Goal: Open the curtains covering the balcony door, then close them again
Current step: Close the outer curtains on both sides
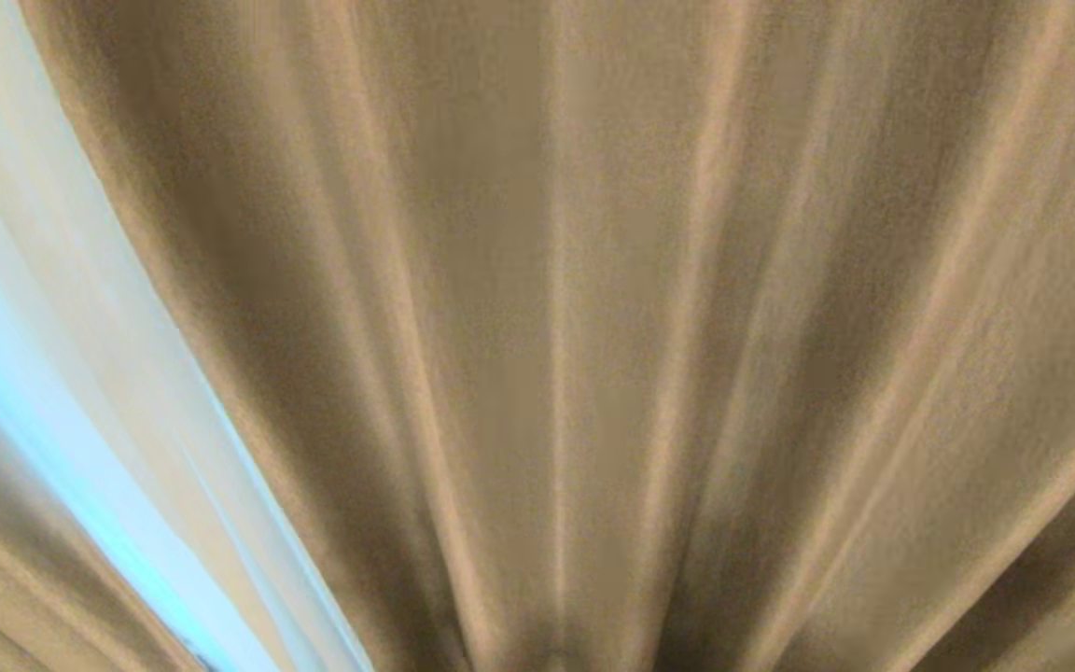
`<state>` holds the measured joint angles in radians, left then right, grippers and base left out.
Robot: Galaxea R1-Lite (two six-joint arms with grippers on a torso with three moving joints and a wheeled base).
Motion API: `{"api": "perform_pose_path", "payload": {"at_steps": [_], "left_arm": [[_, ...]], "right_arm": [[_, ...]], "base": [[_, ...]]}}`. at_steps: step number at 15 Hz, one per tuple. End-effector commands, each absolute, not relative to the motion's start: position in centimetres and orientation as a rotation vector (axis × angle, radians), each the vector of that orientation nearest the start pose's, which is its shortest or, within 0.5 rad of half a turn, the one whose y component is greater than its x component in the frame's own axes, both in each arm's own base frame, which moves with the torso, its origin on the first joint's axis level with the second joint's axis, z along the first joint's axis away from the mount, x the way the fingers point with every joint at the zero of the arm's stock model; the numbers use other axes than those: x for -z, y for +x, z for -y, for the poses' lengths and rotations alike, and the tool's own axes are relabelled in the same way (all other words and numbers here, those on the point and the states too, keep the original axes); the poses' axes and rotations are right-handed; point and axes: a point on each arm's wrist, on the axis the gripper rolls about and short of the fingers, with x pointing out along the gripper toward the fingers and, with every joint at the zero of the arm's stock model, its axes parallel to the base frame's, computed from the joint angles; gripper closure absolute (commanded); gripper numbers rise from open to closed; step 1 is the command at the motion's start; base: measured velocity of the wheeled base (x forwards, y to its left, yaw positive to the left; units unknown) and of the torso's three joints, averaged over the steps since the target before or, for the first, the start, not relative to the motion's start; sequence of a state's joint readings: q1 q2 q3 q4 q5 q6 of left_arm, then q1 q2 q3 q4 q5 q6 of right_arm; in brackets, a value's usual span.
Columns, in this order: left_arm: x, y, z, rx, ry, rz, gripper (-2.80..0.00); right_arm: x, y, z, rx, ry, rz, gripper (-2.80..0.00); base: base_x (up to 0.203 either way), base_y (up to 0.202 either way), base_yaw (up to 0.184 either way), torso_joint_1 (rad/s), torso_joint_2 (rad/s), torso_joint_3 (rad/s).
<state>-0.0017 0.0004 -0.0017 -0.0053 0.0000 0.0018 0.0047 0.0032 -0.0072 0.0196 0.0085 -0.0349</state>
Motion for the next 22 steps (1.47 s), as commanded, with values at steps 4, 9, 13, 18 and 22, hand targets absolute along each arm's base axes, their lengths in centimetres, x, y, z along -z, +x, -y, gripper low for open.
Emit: {"api": "perform_pose_path", "payload": {"at_steps": [4, 9, 13, 18, 22], "left_arm": [[-7.65, -2.29, 0.00, 0.002, 0.002, 0.008, 0.00], [-7.65, -2.29, 0.00, 0.002, 0.002, 0.008, 0.00], [-7.65, -2.29, 0.00, 0.002, 0.000, 0.008, 0.00], [-7.65, -2.29, 0.00, 0.003, 0.002, 0.008, 0.00], [-7.65, -2.29, 0.00, 0.002, 0.005, 0.008, 0.00]], "right_arm": [[-7.51, -2.33, -0.01, -0.016, -0.032, -0.014, 0.00], [-7.51, -2.33, -0.01, -0.015, -0.032, -0.014, 0.00], [-7.51, -2.33, -0.01, -0.016, -0.032, -0.014, 0.00], [-7.51, -2.33, -0.01, -0.015, -0.032, -0.014, 0.00], [-7.51, -2.33, -0.01, -0.016, -0.032, -0.014, 0.00]], "base": [[0.000, 0.000, 0.000, 0.000, 0.00, 0.000], [0.000, 0.000, 0.000, 0.000, 0.00, 0.000], [0.000, 0.000, 0.000, 0.000, 0.00, 0.000], [0.000, 0.000, 0.000, 0.000, 0.00, 0.000], [0.000, 0.000, 0.000, 0.000, 0.00, 0.000]]}}
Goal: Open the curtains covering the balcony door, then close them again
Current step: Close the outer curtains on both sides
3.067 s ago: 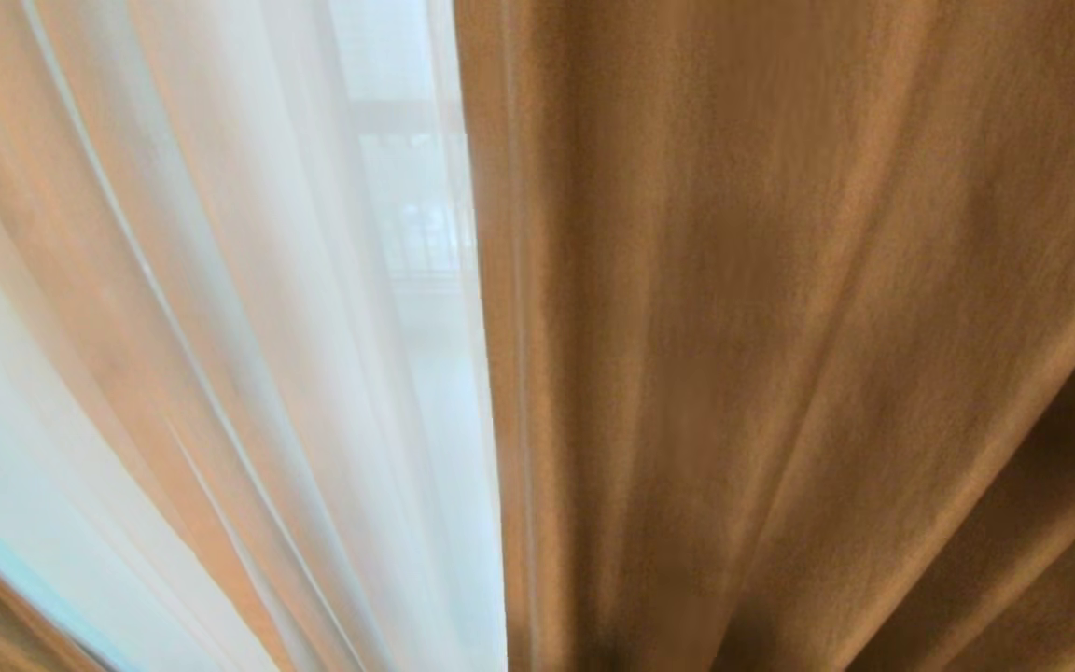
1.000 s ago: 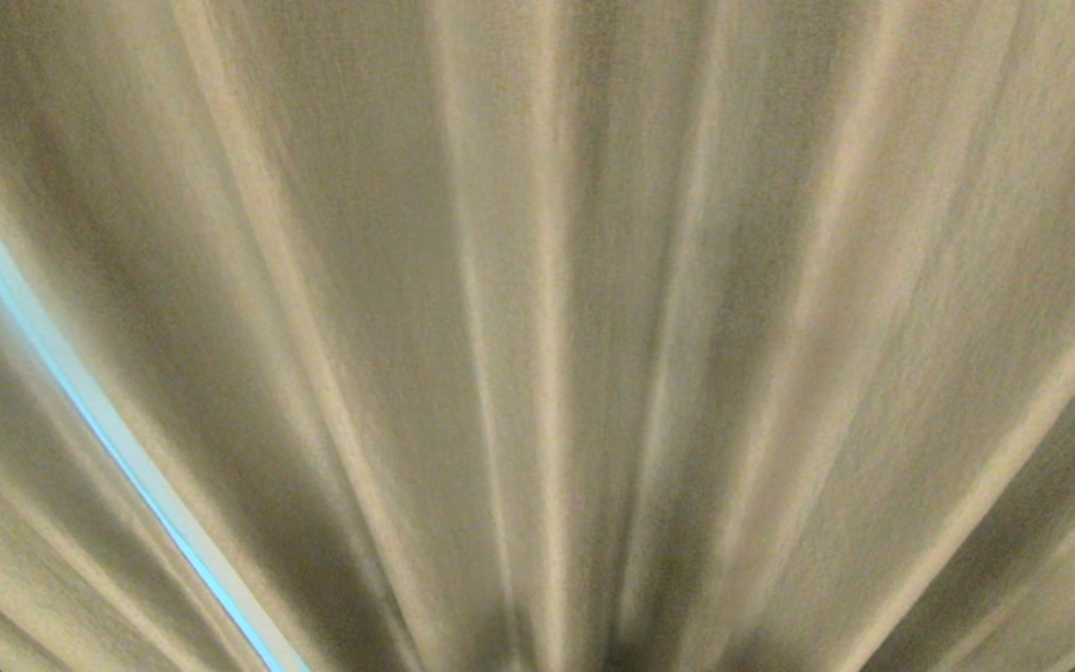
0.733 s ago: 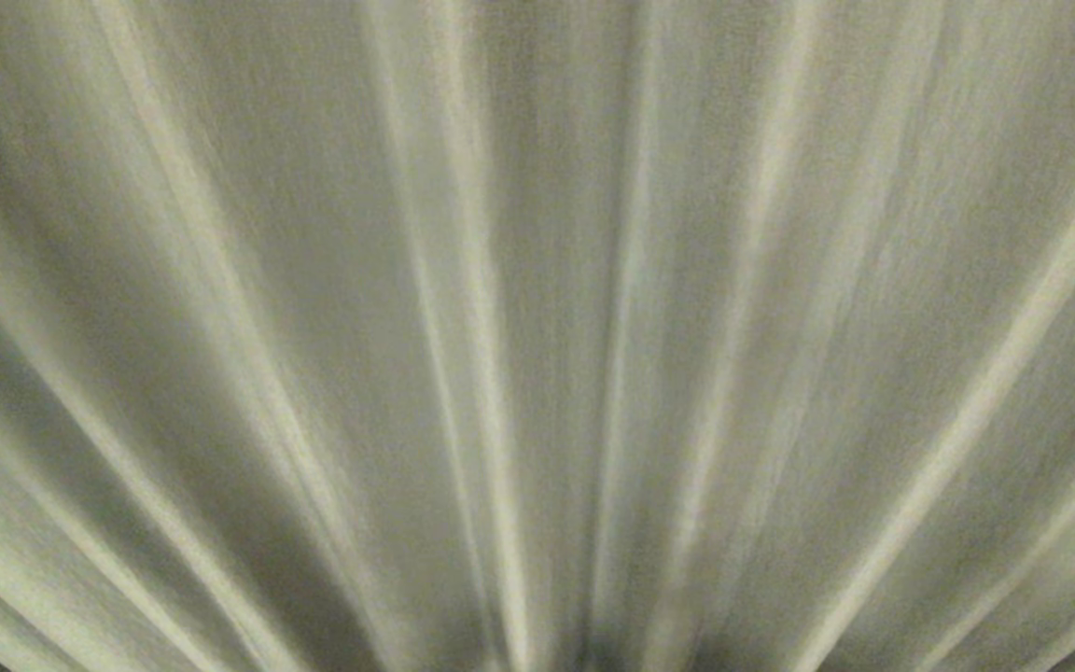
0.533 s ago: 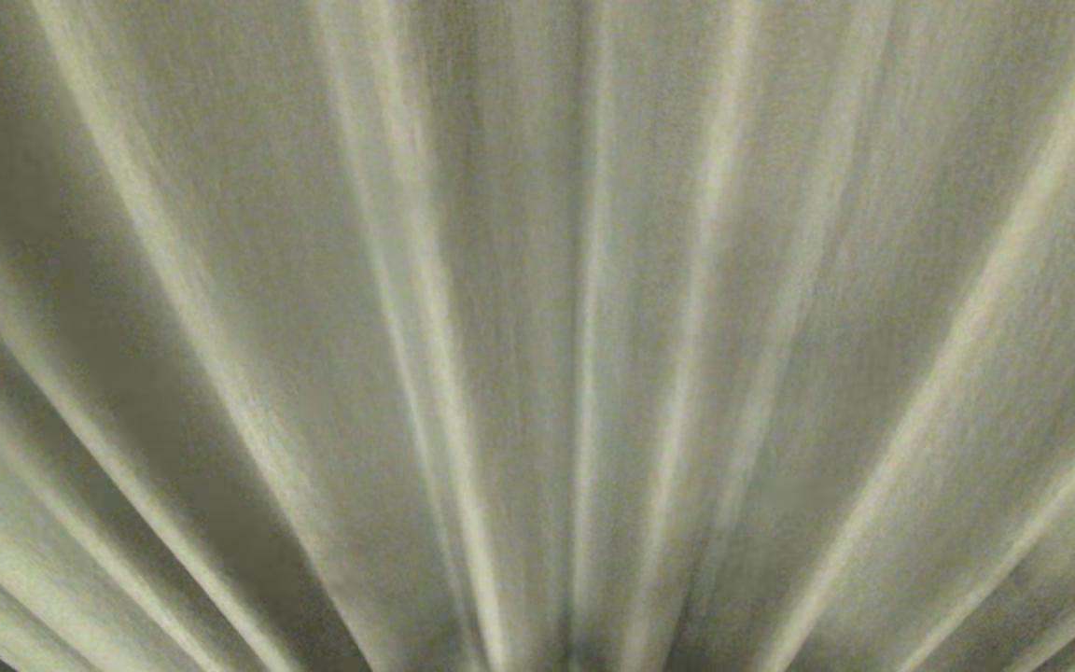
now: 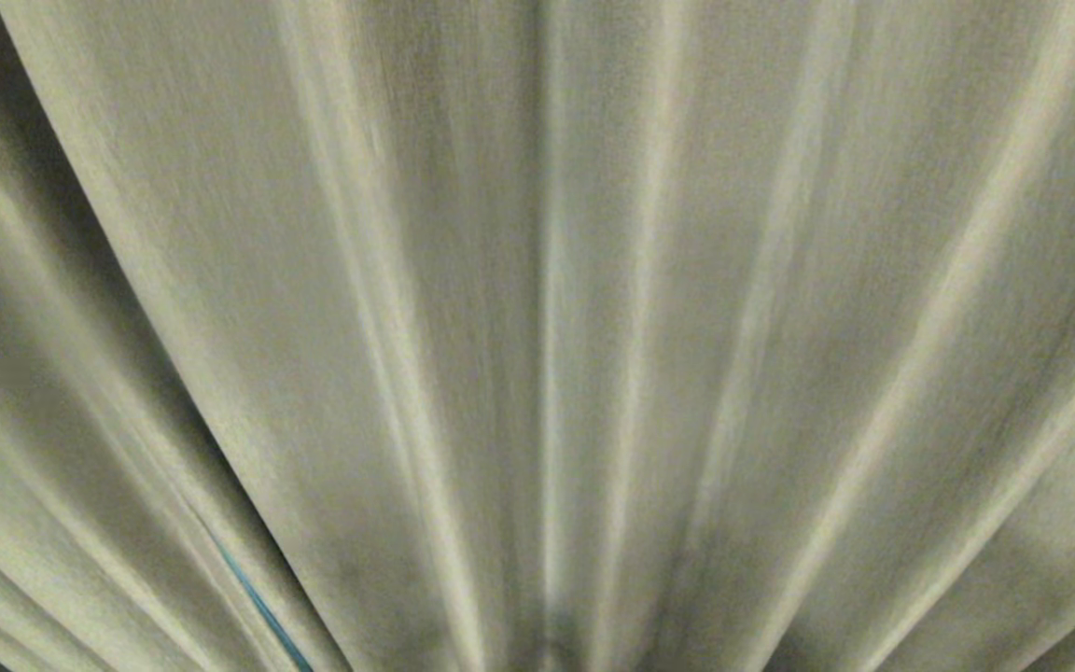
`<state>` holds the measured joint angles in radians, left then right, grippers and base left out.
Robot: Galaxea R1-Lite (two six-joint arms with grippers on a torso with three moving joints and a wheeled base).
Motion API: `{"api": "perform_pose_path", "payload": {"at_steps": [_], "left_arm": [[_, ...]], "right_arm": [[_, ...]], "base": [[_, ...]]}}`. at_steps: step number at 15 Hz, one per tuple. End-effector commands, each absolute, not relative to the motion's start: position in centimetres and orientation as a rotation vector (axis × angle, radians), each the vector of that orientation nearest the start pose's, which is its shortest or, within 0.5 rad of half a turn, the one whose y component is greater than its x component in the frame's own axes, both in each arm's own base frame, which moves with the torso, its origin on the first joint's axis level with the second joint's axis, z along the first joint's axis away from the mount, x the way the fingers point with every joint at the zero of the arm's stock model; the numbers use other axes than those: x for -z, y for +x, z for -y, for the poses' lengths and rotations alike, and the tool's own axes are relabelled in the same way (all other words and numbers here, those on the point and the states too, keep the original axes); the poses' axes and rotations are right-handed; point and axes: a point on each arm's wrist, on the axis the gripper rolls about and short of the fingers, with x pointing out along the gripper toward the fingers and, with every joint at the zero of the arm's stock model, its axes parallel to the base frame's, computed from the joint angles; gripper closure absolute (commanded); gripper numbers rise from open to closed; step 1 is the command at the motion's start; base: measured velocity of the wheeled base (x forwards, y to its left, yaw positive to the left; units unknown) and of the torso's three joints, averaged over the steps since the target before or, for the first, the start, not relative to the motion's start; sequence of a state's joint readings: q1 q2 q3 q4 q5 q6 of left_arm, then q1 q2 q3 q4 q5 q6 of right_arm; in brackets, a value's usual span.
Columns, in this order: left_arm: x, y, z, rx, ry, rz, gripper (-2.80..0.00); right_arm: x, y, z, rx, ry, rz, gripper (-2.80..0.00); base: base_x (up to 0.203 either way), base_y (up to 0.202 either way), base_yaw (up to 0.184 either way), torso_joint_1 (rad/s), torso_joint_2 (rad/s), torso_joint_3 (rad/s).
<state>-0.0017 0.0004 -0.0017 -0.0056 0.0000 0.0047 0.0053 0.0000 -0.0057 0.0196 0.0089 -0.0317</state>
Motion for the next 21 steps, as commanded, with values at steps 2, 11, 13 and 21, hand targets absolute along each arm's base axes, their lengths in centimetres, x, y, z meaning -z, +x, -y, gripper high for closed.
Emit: {"api": "perform_pose_path", "payload": {"at_steps": [2, 11, 13, 21], "left_arm": [[-7.63, -2.29, 0.00, 0.002, 0.003, 0.006, 0.00], [-7.65, -2.29, -0.01, 0.000, 0.000, 0.008, 0.00], [-7.65, -2.29, -0.01, 0.000, 0.000, 0.008, 0.00], [-7.64, -2.29, -0.02, -0.005, 0.000, 0.006, 0.00]], "right_arm": [[-7.51, -2.33, -0.01, -0.014, -0.032, -0.014, 0.00], [-7.51, -2.33, -0.01, -0.014, -0.032, -0.014, 0.00], [-7.51, -2.33, -0.01, -0.015, -0.032, -0.014, 0.00], [-7.51, -2.33, -0.01, -0.016, -0.032, -0.014, 0.00]], "base": [[0.000, 0.000, 0.000, 0.000, 0.00, 0.000], [-0.001, 0.016, 0.000, 0.004, 0.00, 0.000], [0.000, 0.137, 0.003, 0.003, 0.01, 0.003], [0.000, 0.194, 0.001, 0.002, 0.00, 0.003]]}}
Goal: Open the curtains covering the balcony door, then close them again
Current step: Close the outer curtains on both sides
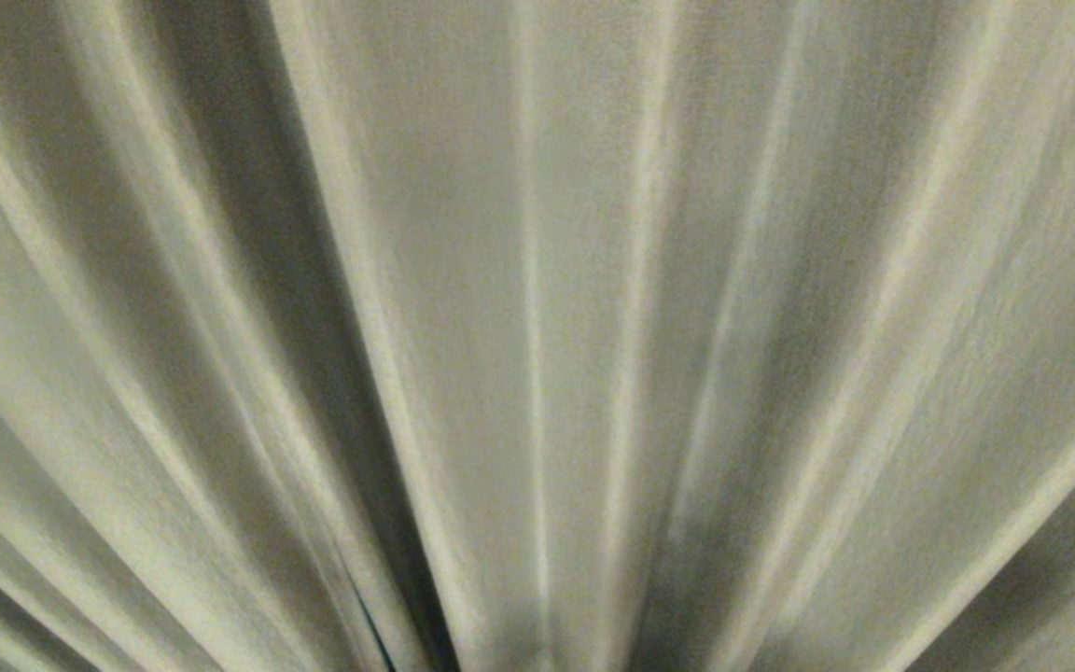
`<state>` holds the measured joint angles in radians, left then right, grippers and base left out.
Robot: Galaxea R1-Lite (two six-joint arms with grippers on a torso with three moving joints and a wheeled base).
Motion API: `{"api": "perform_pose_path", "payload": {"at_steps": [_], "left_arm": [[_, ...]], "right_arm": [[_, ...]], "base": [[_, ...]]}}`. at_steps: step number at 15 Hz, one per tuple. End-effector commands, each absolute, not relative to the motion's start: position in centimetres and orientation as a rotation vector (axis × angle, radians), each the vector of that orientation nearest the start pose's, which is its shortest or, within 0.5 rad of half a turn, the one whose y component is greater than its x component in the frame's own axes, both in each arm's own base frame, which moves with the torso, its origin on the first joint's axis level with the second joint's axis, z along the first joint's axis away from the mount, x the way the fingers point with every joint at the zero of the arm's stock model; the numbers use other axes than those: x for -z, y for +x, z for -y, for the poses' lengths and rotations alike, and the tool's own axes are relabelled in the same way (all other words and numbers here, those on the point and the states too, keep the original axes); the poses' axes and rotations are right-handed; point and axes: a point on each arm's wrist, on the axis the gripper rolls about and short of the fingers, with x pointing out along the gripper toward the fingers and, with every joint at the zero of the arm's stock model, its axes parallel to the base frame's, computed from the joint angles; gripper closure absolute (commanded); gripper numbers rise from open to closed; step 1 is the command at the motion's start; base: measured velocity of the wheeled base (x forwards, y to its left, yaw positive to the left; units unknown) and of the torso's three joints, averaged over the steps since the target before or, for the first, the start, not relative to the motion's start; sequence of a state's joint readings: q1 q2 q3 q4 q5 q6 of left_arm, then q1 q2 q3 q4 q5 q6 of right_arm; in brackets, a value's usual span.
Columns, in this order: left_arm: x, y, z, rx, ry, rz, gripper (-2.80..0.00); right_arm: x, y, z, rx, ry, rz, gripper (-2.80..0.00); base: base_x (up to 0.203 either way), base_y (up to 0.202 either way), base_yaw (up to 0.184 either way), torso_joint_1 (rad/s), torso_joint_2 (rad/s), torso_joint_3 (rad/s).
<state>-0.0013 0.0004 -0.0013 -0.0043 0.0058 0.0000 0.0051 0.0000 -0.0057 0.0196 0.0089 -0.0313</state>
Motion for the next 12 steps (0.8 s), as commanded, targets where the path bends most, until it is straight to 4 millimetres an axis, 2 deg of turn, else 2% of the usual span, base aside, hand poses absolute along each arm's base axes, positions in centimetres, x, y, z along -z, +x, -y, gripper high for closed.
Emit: {"api": "perform_pose_path", "payload": {"at_steps": [1, 12], "left_arm": [[-7.64, -2.29, -0.02, -0.005, 0.000, 0.006, 0.00], [-7.63, -2.29, -0.02, -0.005, -0.002, 0.007, 0.00]], "right_arm": [[-7.51, -2.33, -0.01, -0.014, -0.032, -0.014, 0.00], [-7.51, -2.33, -0.01, -0.015, -0.032, -0.014, 0.00]], "base": [[0.000, 0.190, 0.002, -0.003, 0.00, 0.002], [0.000, 0.192, 0.001, 0.001, 0.00, 0.003]]}}
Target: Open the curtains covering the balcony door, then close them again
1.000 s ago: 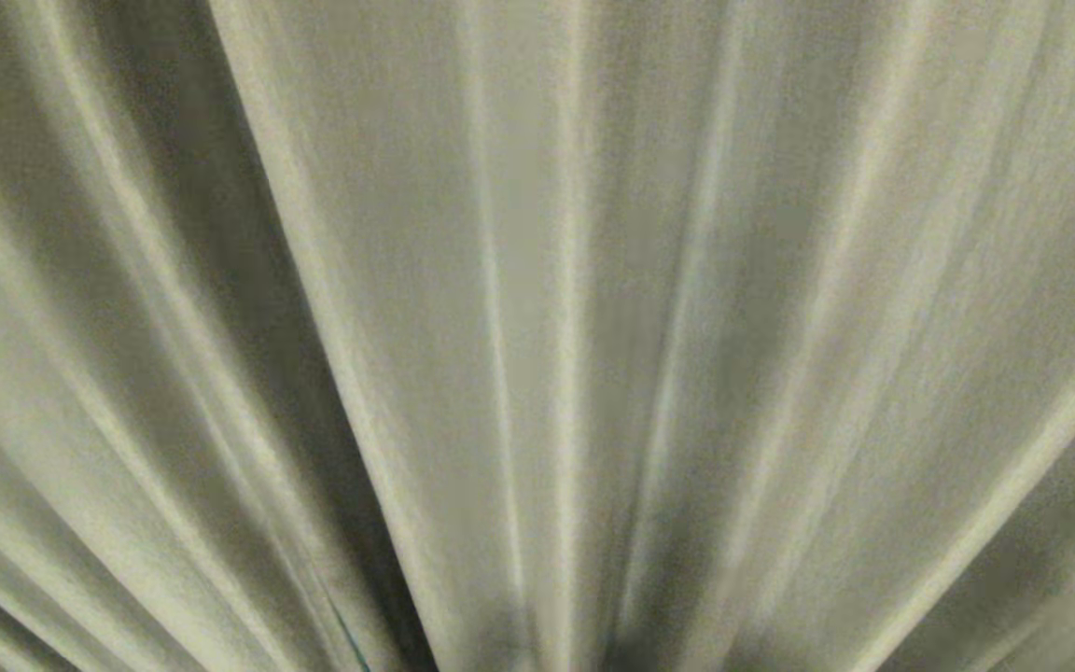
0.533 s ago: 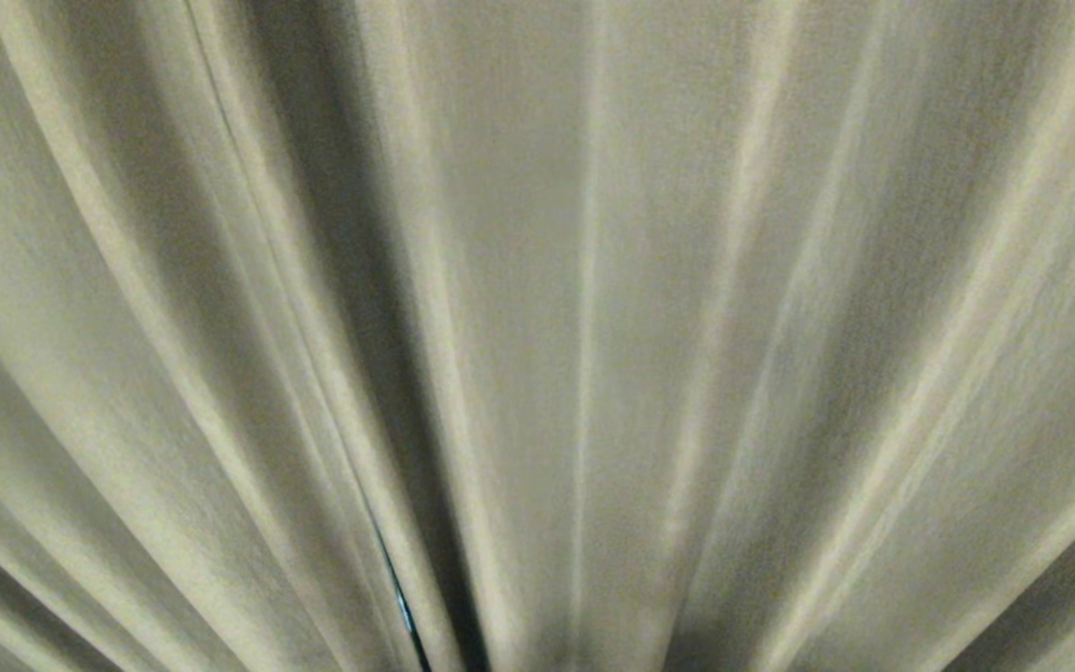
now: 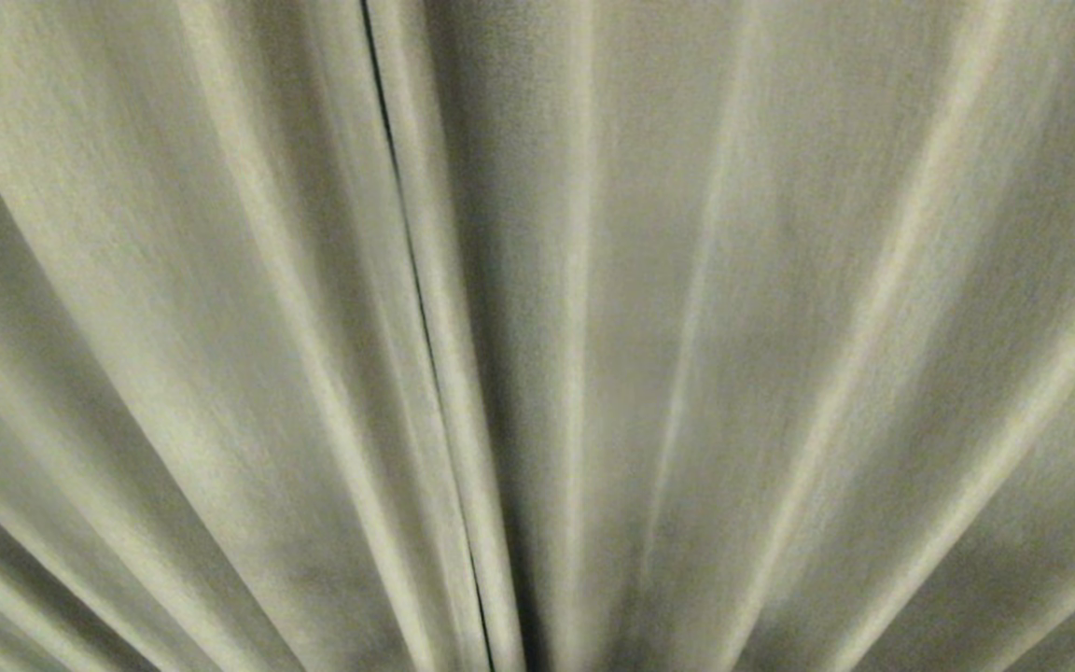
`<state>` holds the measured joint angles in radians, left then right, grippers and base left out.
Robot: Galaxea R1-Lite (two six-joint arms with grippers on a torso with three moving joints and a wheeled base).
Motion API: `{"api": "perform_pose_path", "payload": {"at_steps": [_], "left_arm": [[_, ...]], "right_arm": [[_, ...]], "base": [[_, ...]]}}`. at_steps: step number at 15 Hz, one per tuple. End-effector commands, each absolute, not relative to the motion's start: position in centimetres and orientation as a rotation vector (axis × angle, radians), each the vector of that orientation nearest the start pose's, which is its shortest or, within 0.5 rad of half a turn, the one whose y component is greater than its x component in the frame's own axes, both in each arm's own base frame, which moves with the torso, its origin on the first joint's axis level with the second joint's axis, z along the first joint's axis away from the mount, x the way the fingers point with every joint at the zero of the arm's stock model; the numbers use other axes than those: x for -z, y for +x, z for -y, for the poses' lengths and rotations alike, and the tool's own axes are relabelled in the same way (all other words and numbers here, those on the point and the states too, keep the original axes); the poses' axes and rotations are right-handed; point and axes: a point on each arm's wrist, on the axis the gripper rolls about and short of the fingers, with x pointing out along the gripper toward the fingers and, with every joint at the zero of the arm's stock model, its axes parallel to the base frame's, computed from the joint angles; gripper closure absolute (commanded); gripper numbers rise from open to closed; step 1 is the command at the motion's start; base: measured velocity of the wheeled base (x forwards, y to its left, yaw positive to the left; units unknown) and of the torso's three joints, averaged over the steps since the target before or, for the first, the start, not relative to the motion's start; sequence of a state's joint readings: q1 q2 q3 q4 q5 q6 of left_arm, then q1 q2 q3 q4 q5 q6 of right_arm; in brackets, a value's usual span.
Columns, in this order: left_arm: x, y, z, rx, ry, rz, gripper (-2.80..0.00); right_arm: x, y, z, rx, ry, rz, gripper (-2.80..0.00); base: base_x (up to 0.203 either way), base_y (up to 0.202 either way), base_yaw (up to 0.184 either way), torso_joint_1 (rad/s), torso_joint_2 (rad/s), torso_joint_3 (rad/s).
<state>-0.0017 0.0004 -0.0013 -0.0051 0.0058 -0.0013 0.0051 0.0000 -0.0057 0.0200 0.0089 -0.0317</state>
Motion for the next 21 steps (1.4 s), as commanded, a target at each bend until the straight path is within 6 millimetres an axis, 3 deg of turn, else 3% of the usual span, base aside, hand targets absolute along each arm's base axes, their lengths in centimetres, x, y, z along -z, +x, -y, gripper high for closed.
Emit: {"api": "perform_pose_path", "payload": {"at_steps": [1, 9, 21], "left_arm": [[-7.65, -2.29, -0.02, -0.005, -0.002, 0.008, 0.00], [-7.65, -2.29, -0.02, -0.006, -0.002, 0.008, 0.00], [-7.65, -2.29, -0.02, -0.005, -0.002, 0.008, 0.00]], "right_arm": [[-7.47, -2.32, -0.01, -0.014, -0.032, -0.015, 0.00], [-7.51, -2.33, -0.01, -0.016, -0.032, -0.014, 0.00], [-7.47, -2.32, -0.01, -0.015, -0.032, -0.015, 0.00]], "base": [[0.000, 0.192, -0.001, 0.000, 0.00, 0.003], [0.000, 0.179, 0.001, 0.002, 0.00, 0.002], [0.000, 0.004, 0.000, 0.001, 0.00, 0.000]]}}
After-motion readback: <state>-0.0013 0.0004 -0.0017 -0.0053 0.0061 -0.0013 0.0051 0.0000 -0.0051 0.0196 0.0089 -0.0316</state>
